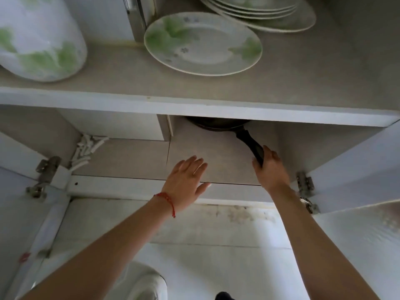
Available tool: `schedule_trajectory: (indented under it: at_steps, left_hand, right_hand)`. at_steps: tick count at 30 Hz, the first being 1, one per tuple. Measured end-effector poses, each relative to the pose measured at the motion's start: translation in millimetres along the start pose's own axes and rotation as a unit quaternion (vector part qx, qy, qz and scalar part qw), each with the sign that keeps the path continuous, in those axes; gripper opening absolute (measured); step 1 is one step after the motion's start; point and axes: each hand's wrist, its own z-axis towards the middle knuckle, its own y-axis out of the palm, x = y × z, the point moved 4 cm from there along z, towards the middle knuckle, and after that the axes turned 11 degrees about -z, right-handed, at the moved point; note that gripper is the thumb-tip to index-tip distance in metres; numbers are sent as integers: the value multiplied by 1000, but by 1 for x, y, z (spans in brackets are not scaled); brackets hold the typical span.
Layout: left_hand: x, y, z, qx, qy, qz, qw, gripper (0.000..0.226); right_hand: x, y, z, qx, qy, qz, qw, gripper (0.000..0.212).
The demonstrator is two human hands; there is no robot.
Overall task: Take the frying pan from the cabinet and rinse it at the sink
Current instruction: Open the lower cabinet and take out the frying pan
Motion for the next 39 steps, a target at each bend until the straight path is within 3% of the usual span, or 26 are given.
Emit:
schedule_trajectory:
  at_steps: [5,12,16,19,22,24,28,33,39]
  left_hand:
    - [13,7,3,18,2,-23,1000,53]
    - [24,22,-3,16,-29,-118,992,71]
    - [28,40,-8,0,-64,-176,982,62]
    - [36,47,-12,32,-81,-257,962,77]
    - [44,52,-8,42,-109,-339,933,68]
    - [47,53,-2,28,-141,-393,908,53]
    - [52,56,11,19,-207,-552,808,40]
    - [56,67,20,24,-252,-662,706,16]
    - [64,65,10,49,-277,-703,653,7]
  right_hand:
    - [-6,2,-9,8,42,96,994,32]
    - [-48,27,-72,16,58,203,977,34]
    - [-45,37,-103,-15,88,260,962,34]
    - [-34,40,-110,-66,136,330,932,30]
    - [-32,42,-106,-128,157,466,862,28]
    - [-32,41,-104,-132,147,498,845,24]
    - [-31,42,-109,-110,112,481,863,20]
    - [-29,44,-124,-104,80,464,876,20]
    - [-28,42,-141,-98,96,469,873,22]
